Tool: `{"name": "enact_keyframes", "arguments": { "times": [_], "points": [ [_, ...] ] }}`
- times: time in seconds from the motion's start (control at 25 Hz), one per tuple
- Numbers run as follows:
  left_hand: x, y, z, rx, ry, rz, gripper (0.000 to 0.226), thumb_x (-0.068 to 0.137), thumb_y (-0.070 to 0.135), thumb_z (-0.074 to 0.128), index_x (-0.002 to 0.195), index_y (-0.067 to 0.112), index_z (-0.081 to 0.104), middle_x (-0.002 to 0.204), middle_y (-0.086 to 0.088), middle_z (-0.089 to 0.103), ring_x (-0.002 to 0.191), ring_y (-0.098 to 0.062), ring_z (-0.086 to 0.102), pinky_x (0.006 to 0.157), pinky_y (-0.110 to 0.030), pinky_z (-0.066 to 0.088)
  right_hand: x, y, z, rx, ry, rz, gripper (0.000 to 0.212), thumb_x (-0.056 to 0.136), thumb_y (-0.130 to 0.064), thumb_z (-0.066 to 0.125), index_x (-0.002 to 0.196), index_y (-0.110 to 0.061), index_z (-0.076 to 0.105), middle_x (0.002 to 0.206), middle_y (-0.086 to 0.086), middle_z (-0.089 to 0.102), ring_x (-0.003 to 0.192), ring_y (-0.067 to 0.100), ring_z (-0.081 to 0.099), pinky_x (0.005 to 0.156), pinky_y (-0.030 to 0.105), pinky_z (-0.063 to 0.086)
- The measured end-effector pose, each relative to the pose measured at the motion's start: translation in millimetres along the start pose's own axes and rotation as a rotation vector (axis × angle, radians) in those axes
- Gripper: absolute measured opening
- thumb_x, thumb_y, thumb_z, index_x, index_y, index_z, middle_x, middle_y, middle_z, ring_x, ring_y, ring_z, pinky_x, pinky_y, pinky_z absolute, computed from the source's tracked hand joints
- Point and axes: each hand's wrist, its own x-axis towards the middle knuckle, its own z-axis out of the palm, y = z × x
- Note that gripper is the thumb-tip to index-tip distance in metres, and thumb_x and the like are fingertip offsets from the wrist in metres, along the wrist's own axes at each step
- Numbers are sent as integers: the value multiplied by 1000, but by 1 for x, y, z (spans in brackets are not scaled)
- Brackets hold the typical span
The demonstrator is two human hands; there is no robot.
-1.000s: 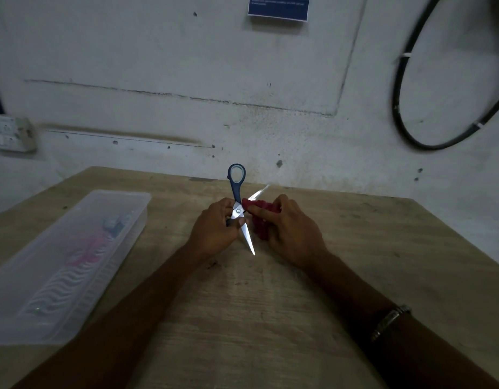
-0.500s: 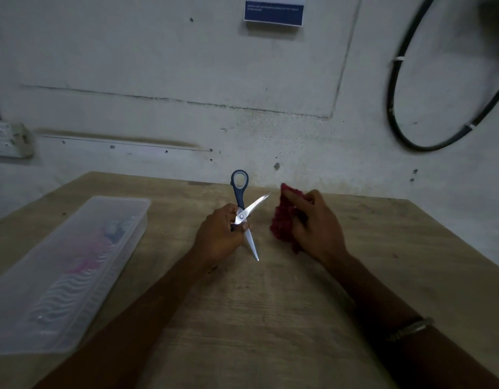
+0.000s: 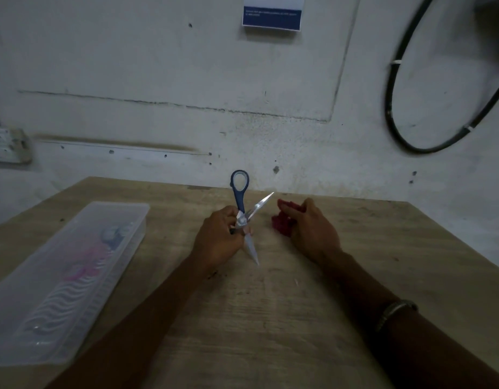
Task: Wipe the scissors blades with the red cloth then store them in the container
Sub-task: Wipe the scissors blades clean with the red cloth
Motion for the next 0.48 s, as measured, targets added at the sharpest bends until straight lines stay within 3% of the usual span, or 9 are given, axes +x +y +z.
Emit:
{"name": "enact_keyframes", "arguments": {
  "times": [0.12,0.2,0.32,0.4,0.48],
  "points": [
    [2,-4,-2,71,9,-28,10,84,26,73,94,26,71,91,8,78,84,-12,73,81,-43,60,-13,1,-11,142,129,113,62,95,-44,56,154,-39,36,124,3,49,92,22,61,72,33,55],
    [4,-4,-1,97,-1,-26,13,86,29,75,97,24,71,92,6,77,83,-13,72,82,-44,59,-24,-15,-15,190,124,-57,59,98,-37,54,154,-40,36,118,1,50,84,17,59,66,26,49],
    [2,-1,-2,32,3,-13,18,89,29,74,105,23,71,98,7,77,89,-10,73,86,-42,60,-27,-36,-9,131,-42,-391,60,98,-34,49,153,-49,33,109,-8,43,85,9,49,62,19,40],
    [0,3,-3,1,-10,10,21,89,20,75,110,20,71,103,4,77,94,-12,73,89,-42,60,-21,-37,-5,55,-60,-417,65,97,-32,49,153,-55,28,106,-10,39,87,7,42,59,19,36],
    [1,2,-1,0,-11,26,24,88,21,77,111,18,71,105,4,77,96,-13,73,89,-43,61,-21,-33,-3,-7,-32,-382,66,97,-34,52,153,-57,25,112,-4,44,92,13,47,61,26,45]
  ]
}}
